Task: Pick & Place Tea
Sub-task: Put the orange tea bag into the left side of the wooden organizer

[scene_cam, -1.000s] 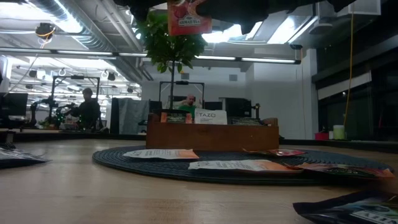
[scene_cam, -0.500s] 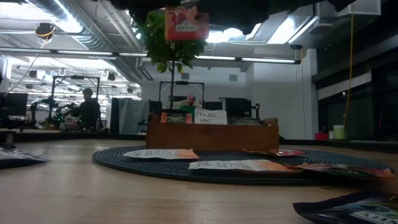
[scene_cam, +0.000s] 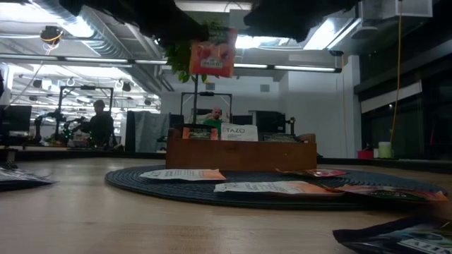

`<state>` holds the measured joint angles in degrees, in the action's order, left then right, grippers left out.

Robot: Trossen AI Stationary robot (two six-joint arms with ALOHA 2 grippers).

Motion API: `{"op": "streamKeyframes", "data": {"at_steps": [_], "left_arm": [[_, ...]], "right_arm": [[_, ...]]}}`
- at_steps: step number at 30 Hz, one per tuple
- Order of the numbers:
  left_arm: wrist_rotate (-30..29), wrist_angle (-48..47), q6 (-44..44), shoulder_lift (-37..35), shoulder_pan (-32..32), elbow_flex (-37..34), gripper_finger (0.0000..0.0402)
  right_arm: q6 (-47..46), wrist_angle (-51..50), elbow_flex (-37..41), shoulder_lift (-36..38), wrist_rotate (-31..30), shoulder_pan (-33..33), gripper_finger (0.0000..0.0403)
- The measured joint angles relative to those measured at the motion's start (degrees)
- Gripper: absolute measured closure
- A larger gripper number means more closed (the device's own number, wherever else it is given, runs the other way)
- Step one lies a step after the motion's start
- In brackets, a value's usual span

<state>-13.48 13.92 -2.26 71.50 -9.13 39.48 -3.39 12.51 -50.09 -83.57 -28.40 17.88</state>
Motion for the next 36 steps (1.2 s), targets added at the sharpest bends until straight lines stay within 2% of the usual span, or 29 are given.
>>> {"op": "streamKeyframes", "data": {"at_steps": [2, 5, 9, 15, 21, 27, 36], "left_arm": [[0.1, 1.8, 0.0, 0.0, 1.8, -1.2, 0.0399], [2.4, 5.5, 1.2, -0.1, 4.6, -4.7, 0.0399], [6.2, 11.8, 3.2, -0.1, 7.6, -9.6, 0.0399], [7.2, 13.4, 4.1, 0.0, 10.8, -12.7, 0.0399], [9.2, 17.2, 4.1, 0.9, 14.1, -15.1, 0.0399], [12.6, 24.7, 4.3, 5.0, 15.9, -17.4, 0.0399], [13.1, 27.1, 4.2, 8.4, 16.3, -18.0, 0.0399]], "right_arm": [[-1.6, -2.0, 0.1, -0.1, 0.3, 0.0, 0.0221], [-2.5, -0.1, 2.3, -0.6, 1.8, 0.0, 0.0243], [-0.4, 6.7, 6.0, -0.8, 2.0, 0.0, 0.0289], [3.4, 14.0, 9.4, -0.8, 2.0, -0.1, 0.0350], [3.5, 15.8, 10.1, -0.8, 2.1, -0.2, 0.0387], [3.6, 16.5, 10.1, -0.8, 3.1, -0.2, 0.0397], [3.6, 16.5, 10.1, -0.8, 3.1, -0.2, 0.0371]]}}
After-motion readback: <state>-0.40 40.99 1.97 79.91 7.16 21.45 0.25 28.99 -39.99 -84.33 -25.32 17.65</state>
